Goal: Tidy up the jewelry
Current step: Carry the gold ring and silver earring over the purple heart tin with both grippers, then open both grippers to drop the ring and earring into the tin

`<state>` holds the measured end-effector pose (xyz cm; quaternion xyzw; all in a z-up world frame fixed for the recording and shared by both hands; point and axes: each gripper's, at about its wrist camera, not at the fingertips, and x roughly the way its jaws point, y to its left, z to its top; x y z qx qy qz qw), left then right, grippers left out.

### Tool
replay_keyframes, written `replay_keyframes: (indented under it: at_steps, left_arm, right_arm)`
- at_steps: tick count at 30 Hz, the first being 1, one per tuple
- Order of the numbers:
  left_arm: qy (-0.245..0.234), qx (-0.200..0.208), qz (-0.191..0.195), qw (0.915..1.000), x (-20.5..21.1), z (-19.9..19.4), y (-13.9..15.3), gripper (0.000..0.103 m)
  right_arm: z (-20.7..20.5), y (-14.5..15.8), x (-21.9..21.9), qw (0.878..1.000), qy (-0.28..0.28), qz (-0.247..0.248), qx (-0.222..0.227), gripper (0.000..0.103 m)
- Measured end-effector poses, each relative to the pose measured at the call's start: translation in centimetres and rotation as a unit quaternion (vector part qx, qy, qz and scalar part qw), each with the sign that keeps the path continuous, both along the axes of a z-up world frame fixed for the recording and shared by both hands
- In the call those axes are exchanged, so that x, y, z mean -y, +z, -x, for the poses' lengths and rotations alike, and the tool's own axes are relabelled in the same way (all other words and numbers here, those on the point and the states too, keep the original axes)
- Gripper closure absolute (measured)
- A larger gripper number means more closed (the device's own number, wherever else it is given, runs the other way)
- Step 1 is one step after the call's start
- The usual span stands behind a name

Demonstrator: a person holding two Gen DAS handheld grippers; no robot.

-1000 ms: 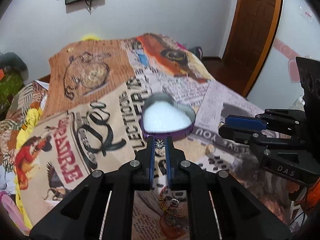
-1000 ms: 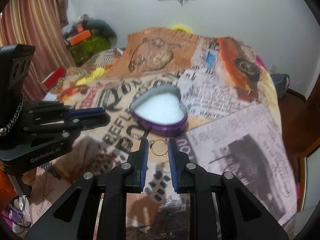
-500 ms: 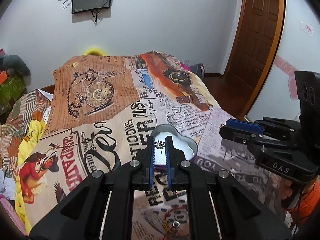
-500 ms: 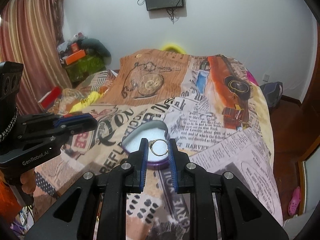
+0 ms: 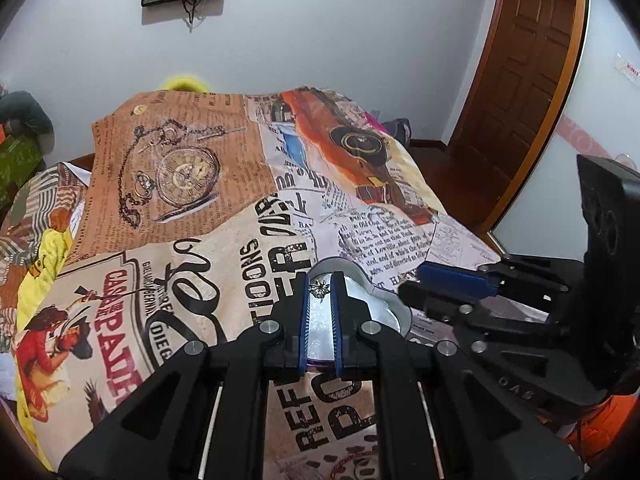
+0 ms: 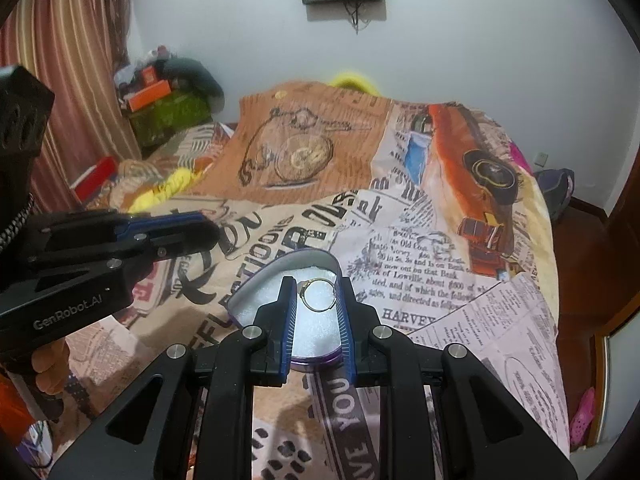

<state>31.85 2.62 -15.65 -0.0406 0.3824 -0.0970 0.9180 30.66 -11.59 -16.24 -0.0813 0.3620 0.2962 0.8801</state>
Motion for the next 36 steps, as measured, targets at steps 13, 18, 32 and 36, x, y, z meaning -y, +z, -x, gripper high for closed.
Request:
replay_keyframes:
  at_steps: [13,18,32,36]
  left_arm:
    - [-0.010,-0.053,-0.002,0.9985,0.6,-1.4,-3.9,0.094]
    - [-0.012,-0.062,-0.003,0.9980,0.8,-1.5,-4.3,0.094]
    - [-0.001,-0.061,-0.015,0.9980,0.3,-0.7,-3.2,0.094]
    - [0.004,-0.058,-0.018,0.9982,0.0,-0.1,-2.4,0.094]
  right_arm:
    - [-1.3,-2.8,-0.6,0.999,0.012,0.020,-0.044,0.085]
    - [-1.1,-3.3,-1.1,0.998,0.021,0.030,-0.045,0.085]
    - [-1.3,-3.7,-1.8,0.997,0.019,0.059,-0.041,0.084]
    - [-1.1,-3.5,-1.9,0.997,0.013,0.071,-0.031,0.074]
